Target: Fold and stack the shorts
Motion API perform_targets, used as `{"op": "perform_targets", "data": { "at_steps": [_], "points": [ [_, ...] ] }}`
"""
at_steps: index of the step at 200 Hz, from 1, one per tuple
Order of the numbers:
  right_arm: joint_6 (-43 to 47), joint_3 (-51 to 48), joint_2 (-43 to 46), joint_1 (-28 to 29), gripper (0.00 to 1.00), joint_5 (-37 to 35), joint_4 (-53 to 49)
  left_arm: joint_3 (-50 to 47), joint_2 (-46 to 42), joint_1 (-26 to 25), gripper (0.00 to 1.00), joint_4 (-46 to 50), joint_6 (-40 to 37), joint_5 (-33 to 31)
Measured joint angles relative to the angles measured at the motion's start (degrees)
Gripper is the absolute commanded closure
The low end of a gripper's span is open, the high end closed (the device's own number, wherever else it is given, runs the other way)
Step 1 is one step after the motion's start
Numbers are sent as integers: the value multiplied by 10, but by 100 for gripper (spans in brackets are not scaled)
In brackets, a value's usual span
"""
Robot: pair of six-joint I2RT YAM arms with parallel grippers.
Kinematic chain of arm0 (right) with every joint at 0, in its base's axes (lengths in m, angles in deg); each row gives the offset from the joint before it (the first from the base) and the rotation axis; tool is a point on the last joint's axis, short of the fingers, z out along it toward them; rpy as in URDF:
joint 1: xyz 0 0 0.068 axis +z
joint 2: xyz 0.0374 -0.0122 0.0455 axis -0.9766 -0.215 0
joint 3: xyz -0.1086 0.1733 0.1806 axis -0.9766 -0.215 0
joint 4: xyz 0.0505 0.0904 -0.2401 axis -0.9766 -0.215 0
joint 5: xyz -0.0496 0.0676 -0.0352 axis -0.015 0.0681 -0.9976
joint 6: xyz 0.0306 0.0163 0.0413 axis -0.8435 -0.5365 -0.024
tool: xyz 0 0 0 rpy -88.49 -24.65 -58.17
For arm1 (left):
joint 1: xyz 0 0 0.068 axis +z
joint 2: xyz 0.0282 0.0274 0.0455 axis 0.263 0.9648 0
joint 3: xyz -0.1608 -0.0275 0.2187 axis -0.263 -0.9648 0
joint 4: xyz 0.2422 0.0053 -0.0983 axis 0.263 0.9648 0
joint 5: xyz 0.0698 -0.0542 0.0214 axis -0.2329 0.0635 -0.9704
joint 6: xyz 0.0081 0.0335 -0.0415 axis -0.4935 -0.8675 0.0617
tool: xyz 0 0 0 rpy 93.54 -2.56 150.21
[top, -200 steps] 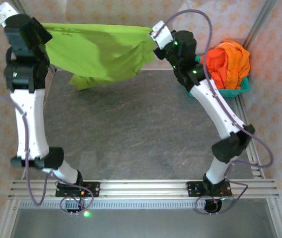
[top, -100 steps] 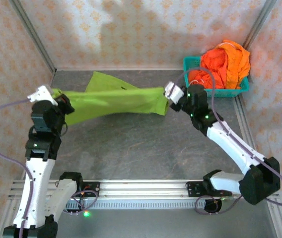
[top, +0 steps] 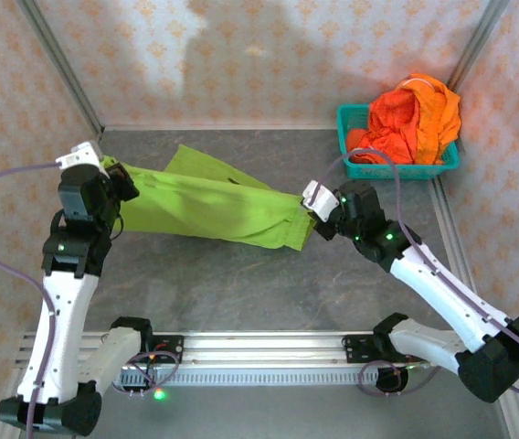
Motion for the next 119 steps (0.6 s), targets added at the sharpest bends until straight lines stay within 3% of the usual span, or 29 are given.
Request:
{"op": "perform_targets", "data": {
  "at_steps": [68, 119],
  "points": [
    [-126, 17, -84, 0, 100, -36, -50, 114, 238, -17, 100, -10, -39, -11],
    [-183, 46, -162, -12, 100, -52, -52, 189, 349, -24, 100, -6, -51, -24]
  ]
}}
